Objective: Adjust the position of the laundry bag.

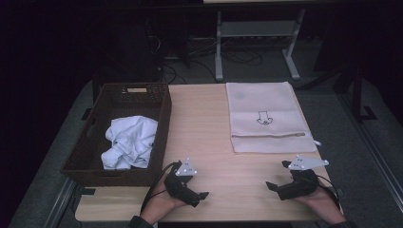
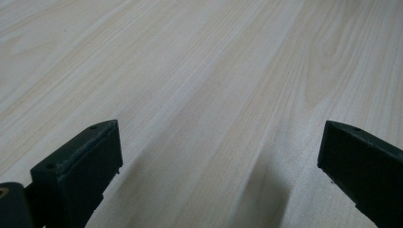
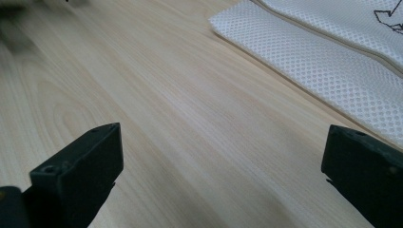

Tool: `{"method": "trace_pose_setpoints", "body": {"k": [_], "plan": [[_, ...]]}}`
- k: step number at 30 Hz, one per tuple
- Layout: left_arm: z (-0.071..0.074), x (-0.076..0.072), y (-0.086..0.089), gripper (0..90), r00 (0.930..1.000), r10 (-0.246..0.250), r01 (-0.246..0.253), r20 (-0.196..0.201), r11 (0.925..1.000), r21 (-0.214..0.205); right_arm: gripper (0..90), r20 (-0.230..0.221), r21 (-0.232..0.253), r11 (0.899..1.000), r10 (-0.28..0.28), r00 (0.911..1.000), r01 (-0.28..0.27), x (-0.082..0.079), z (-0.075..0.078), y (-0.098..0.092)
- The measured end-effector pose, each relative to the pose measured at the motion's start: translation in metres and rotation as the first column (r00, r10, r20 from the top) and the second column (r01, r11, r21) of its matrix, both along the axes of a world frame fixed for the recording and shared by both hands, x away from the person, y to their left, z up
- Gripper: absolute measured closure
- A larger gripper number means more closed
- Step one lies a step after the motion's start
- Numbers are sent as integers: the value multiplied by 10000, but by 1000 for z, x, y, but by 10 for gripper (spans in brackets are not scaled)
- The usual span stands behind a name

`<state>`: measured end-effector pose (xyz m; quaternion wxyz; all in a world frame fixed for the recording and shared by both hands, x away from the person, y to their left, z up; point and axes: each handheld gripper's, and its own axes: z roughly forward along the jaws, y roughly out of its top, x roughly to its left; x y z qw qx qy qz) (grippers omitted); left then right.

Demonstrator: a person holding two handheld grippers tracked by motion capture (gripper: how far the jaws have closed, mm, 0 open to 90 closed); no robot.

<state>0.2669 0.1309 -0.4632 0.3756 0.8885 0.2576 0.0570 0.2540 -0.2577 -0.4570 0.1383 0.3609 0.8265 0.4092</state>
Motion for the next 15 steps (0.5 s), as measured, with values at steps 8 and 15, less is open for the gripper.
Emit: {"method": "trace_pose_setpoints", "body": {"k": [8, 15], "plan": [[1, 3, 2, 3, 9998, 188, -189, -54, 9997, -168, 0, 10, 56, 10000, -20, 10000, 20, 3, -1, 1], [2, 5, 1, 3, 9996, 266, -269, -108, 9993, -271, 0, -45, 76, 10000, 53, 10000, -52, 8, -1, 2]]}}
